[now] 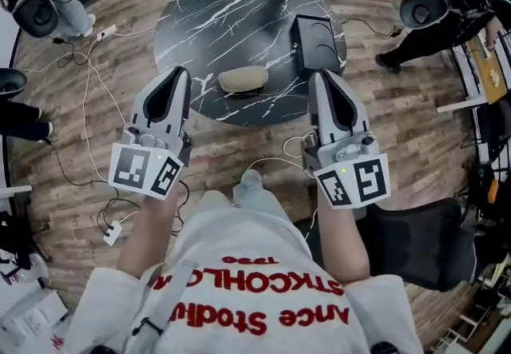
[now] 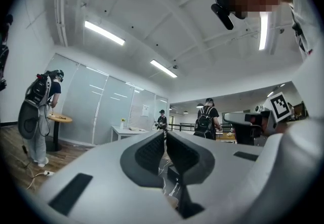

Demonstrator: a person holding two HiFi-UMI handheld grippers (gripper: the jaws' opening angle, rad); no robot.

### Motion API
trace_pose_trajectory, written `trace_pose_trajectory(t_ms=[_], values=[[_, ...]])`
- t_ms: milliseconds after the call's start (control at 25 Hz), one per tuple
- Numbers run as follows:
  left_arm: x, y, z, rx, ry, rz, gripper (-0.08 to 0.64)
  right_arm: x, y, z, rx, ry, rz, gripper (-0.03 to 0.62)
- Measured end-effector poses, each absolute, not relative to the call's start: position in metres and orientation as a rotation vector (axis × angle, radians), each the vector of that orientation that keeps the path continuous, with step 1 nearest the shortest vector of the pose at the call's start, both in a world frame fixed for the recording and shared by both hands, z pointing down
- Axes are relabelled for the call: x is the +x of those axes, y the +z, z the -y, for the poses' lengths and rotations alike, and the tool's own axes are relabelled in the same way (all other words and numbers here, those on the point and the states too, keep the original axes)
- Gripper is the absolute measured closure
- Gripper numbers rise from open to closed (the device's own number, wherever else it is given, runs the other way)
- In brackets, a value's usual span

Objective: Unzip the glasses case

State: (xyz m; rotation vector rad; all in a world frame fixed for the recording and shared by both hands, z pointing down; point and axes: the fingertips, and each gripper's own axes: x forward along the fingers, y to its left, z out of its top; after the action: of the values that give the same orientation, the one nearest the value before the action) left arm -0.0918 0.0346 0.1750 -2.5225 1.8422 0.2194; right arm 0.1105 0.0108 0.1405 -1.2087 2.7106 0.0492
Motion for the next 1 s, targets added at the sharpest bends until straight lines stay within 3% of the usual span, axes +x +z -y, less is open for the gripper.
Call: trace_pose_trajectory(t_ms=[440, 1000], values=[[-0.091, 0.195, 0.064, -2.588, 0.217, -1.867, 0.54, 0.105, 0.163, 0.081, -1.229, -0.024, -2.745, 0.577], [-0.146, 0.171, 0.21, -2.725, 0.226, -1.548, 0.54, 0.029, 0.149, 0.193, -1.528, 0.092, -2.579, 0.577]])
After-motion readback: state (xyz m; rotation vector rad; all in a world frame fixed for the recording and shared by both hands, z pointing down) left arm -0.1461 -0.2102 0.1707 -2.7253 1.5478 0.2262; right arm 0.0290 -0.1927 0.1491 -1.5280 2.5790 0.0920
